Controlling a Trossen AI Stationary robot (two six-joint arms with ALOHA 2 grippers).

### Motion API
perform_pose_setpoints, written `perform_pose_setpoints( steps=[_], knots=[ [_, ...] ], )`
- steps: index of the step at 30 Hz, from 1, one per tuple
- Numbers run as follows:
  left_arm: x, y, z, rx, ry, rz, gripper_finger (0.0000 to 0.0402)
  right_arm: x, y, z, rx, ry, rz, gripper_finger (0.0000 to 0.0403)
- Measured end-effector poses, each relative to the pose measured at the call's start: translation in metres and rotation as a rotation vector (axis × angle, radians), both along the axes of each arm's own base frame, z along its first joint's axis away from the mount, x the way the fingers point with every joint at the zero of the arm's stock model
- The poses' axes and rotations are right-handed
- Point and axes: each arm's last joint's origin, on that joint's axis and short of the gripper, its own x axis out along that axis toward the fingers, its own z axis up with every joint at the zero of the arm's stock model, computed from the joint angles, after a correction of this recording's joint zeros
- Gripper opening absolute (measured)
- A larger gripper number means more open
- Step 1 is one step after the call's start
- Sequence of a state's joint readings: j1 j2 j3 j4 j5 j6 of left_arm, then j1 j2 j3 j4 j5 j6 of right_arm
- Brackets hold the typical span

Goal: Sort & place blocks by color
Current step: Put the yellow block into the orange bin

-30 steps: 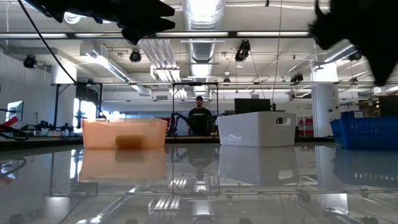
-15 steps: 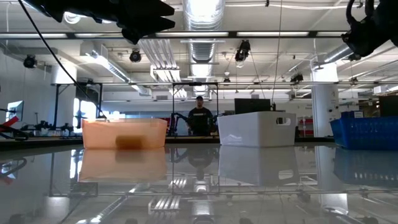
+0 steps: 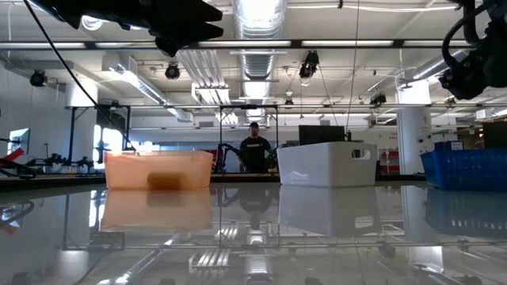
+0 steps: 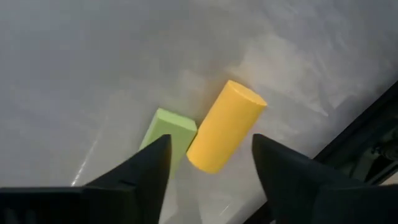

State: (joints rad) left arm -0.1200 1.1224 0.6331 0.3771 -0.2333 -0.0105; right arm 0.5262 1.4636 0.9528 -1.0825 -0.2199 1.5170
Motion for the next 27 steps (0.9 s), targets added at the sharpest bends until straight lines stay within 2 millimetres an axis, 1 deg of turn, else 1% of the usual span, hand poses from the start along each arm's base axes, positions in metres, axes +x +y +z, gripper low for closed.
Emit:
perform_pose_setpoints(
  steps=[3,5,11,16,20,23,27],
  knots=[
    [0.000,0.000,0.000,0.000,0.001,0.000,0.0203,0.001,0.000,-0.008,-0.023,0.033,-0.020,0.0241],
    [0.000,0.000,0.000,0.000,0.000,0.000,0.0203,0.002,0.001,-0.012,-0.035,0.049,-0.030,0.0249],
    [0.000,0.000,0.000,0.000,0.000,0.000,0.0203,0.003,0.002,-0.024,-0.065,0.098,-0.035,0.0243],
    [0.000,0.000,0.000,0.001,0.000,0.005,0.0203,0.001,0.000,-0.035,-0.089,0.142,-0.025,0.0227],
    [0.000,0.000,0.000,0.001,-0.002,0.008,0.0203,-0.001,-0.001,-0.039,-0.104,0.149,-0.014,0.0210],
    [0.000,0.000,0.000,0.000,-0.004,0.008,0.0203,-0.002,-0.002,-0.040,-0.119,0.144,-0.012,0.0186],
    [0.000,0.000,0.000,0.000,-0.004,0.009,0.0203,-0.003,-0.003,-0.041,-0.134,0.148,-0.019,0.0140]
  ],
)
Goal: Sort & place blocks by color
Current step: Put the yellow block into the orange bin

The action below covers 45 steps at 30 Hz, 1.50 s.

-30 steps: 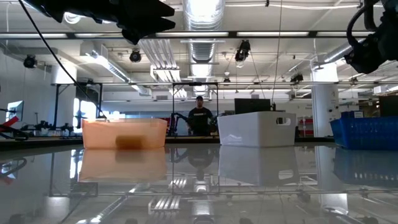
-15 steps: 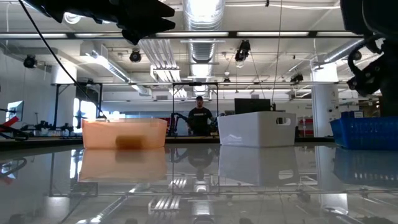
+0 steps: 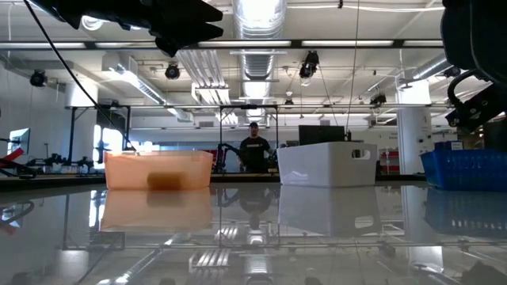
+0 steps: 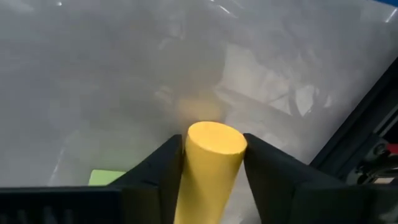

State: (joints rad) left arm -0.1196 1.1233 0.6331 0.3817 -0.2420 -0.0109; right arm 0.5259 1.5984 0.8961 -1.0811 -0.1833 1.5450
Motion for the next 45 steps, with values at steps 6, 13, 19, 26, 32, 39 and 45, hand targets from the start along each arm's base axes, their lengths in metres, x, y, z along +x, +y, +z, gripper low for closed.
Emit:
perform_pose_setpoints(
  steps=[6,13,19,26,32,39,45],
  knots=[
    [0.000,0.000,0.000,0.000,0.000,0.001,0.0203,-0.001,-0.001,0.000,-0.007,-0.002,0.002,0.0116],
    [0.000,0.000,0.000,0.000,-0.001,0.001,0.0203,-0.002,-0.002,0.004,0.003,-0.018,0.043,0.0116],
    [0.000,0.000,0.000,-0.001,-0.003,0.001,0.0203,0.003,-0.002,0.027,-0.015,-0.150,0.105,0.0116],
    [0.000,0.000,0.001,-0.004,-0.012,0.002,0.0203,0.008,-0.012,0.055,-0.165,-0.394,0.199,0.0116],
    [0.000,0.000,0.003,-0.009,-0.031,0.002,0.0203,0.024,-0.020,0.074,-0.303,-0.754,0.362,0.0116],
    [0.003,0.000,0.001,-0.014,-0.028,0.002,0.0203,0.049,-0.032,0.078,-0.411,-1.102,0.560,0.0116],
    [0.011,-0.002,-0.003,-0.022,-0.055,-0.004,0.0203,0.062,-0.052,0.067,-0.493,-1.332,0.694,0.0116]
  ],
)
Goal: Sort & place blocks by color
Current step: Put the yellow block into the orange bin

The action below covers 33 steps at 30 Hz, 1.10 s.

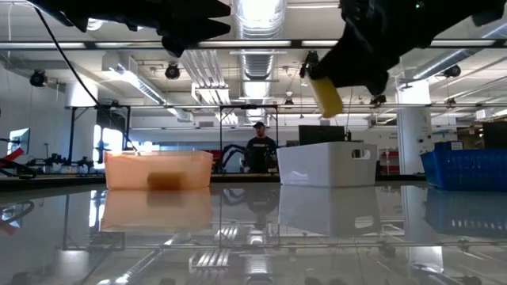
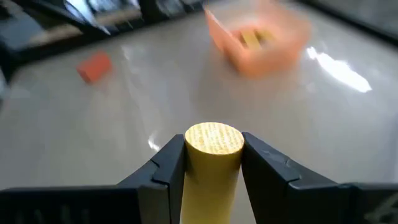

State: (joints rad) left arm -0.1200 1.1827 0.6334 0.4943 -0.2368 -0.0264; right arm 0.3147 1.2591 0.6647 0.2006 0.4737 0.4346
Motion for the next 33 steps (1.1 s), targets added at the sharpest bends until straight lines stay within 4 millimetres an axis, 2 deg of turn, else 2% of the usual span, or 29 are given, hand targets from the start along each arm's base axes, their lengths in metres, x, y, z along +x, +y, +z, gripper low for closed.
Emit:
perform_pose_setpoints(
  steps=[7,10,18,25,33],
  knots=[
    [0.012,-0.002,-0.012,-0.072,0.001,0.003,0.0203,-0.002,-0.022,0.006,-0.039,-0.404,0.191,0.0116],
    [0.022,-0.003,-0.020,-0.099,-0.009,-0.001,0.0203,-0.004,-0.026,0.007,-0.083,-0.500,0.217,0.0116],
    [0.044,-0.007,-0.038,-0.144,-0.111,-0.054,0.0203,0.004,-0.026,0.002,-0.143,-0.507,0.238,0.0116],
    [0.061,-0.010,-0.053,-0.197,-0.094,-0.064,0.0203,0.012,-0.025,0.001,-0.164,-0.499,0.245,0.0116],
    [0.063,-0.014,-0.060,-0.219,-0.064,-0.157,0.0203,0.013,-0.025,0.003,-0.177,-0.499,0.243,0.0116]
  ],
)
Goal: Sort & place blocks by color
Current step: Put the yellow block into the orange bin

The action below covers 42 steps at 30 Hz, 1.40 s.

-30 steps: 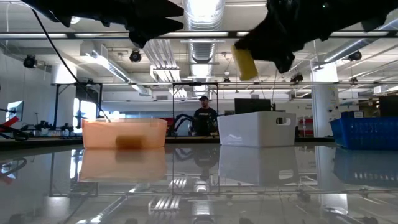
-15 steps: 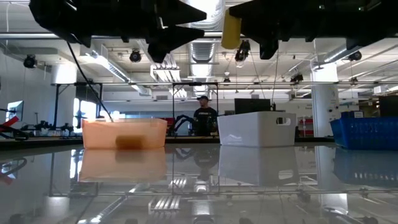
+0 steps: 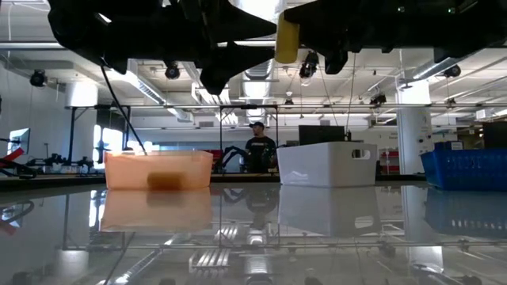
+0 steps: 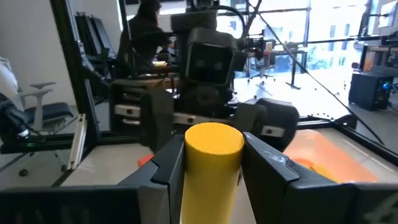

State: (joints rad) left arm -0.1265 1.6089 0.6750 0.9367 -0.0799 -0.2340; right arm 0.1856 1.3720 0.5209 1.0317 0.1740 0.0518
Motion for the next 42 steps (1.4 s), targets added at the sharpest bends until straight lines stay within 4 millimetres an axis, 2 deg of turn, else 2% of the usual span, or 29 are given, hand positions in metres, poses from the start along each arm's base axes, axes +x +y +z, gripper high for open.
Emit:
perform_pose_setpoints(
  steps=[10,19,23,26,31,42],
  knots=[
    [0.003,-0.001,-0.001,-0.001,-0.030,-0.017,0.0202,0.002,0.000,0.004,0.000,-0.013,0.020,0.0116],
    [0.023,-0.003,-0.004,-0.004,-0.067,-0.021,0.0202,0.007,0.001,0.012,-0.010,-0.039,0.012,0.0116],
    [0.025,-0.004,-0.005,-0.001,-0.060,-0.022,0.0201,0.007,0.001,0.011,-0.014,-0.030,0.012,0.0116],
    [0.024,-0.004,-0.004,0.005,-0.065,-0.022,0.0184,0.007,0.001,0.010,-0.017,-0.018,0.012,0.0116],
    [0.024,-0.004,-0.004,0.010,-0.066,-0.022,0.0119,0.007,0.001,0.009,-0.017,-0.009,0.012,0.0119],
    [0.023,-0.003,-0.004,-0.001,-0.061,-0.020,0.0117,0.007,0.000,0.008,-0.026,-0.003,-0.018,0.0157]
  ],
)
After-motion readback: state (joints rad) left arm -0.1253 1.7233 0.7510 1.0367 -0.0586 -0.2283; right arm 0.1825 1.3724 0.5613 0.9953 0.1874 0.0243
